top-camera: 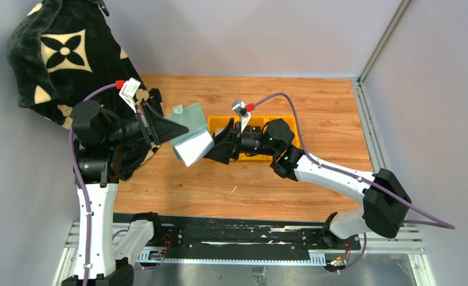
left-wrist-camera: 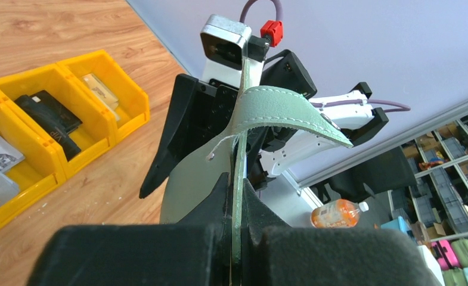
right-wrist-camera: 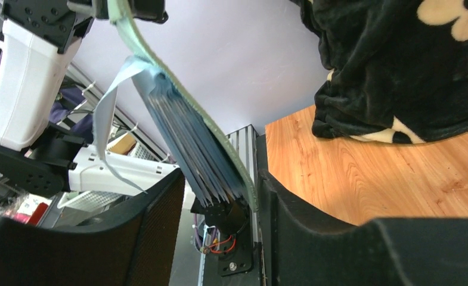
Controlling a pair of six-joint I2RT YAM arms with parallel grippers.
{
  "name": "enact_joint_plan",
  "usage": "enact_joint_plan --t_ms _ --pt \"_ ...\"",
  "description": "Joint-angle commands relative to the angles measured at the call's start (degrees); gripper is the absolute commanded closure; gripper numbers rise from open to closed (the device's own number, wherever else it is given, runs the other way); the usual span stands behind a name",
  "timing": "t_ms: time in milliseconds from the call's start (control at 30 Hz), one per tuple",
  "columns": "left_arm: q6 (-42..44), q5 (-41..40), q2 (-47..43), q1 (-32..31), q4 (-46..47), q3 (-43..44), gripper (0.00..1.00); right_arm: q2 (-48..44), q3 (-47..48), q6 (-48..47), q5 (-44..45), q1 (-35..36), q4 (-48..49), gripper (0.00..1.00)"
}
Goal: Take the credit cards out of the card holder
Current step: Open the card holder at the center of the board.
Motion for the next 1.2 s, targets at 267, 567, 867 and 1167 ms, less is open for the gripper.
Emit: enact_joint_plan --t_ms 267,567,867,1167 --pt "-1.38 2.38 -1.07 -0.26 -0.33 -2.43 1.0 -0.38 6.1 -2.56 1.9 -1.05 -1.2 0.28" --pt "-0.71 2.4 -1.27 -0.26 -1.14 -3.75 1.0 1.42 9.87 -0.13 -2.32 -1.05 1.54 0.28" --pt "1.64 2.92 -2.08 -0.22 -1.88 -3.9 0.99 3.3 11.8 4.65 -4.35 -1.14 1.9 0.8" --pt "23.07 -3.2 -1.14 -0.21 -16.58 4.48 0.16 2.72 10.75 11.85 -6.76 -3.71 1.16 1.0"
